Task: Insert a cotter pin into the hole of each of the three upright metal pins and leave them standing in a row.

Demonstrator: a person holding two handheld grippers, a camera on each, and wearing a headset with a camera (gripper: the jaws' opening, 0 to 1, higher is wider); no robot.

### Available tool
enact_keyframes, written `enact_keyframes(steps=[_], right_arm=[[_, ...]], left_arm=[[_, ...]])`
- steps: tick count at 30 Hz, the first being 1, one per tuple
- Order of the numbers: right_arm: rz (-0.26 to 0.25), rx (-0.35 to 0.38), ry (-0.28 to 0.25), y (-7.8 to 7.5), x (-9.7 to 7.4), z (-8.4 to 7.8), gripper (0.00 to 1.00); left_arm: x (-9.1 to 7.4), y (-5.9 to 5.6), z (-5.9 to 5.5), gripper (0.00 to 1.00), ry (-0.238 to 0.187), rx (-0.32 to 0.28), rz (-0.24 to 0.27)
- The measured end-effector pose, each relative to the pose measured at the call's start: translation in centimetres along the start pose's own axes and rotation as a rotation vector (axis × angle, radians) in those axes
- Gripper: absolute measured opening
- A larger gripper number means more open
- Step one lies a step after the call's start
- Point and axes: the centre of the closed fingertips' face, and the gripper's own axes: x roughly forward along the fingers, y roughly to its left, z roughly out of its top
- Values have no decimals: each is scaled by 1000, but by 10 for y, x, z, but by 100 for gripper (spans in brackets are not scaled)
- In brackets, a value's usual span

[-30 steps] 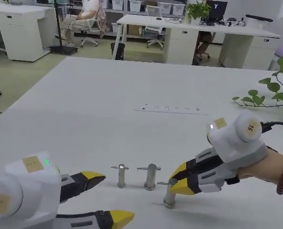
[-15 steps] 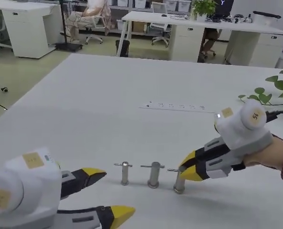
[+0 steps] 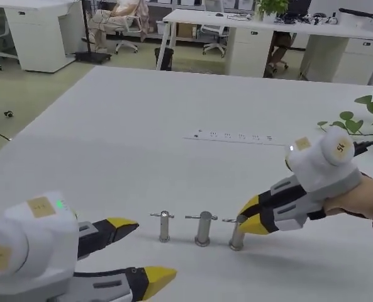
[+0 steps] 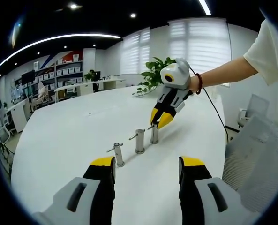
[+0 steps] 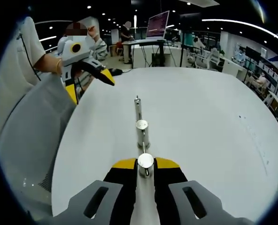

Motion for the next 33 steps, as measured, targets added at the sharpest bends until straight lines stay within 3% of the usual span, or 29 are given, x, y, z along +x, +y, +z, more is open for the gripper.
enact_keyframes(steps=[8,11,15,21,25,29,31,33], right_arm=[[-9,-7,-23,-1,1,1,14],[-22,42,-74,0,2,4,16],[-51,87,-102,0,0,6,23],[-126,186,-191,3,-10,13,28],[-193,237,-233,10,-19,19,39],[-273,302,-222,16,-28,17,48],[-296,315,-240,22,-32,18,52],[-317,363,-249,28,-36,17,56]], left_arm=[[1,3,-3,54,11,-3,3],[1,5,-2,55,6,-7,11],[-1,9,-2,56,12,-35,36],[-6,15,2,59,-9,-62,63],[-10,17,6,62,-19,-68,81],[-14,17,6,66,-10,-80,101],[-15,16,0,71,32,-89,103],[-17,14,2,74,7,-107,105]])
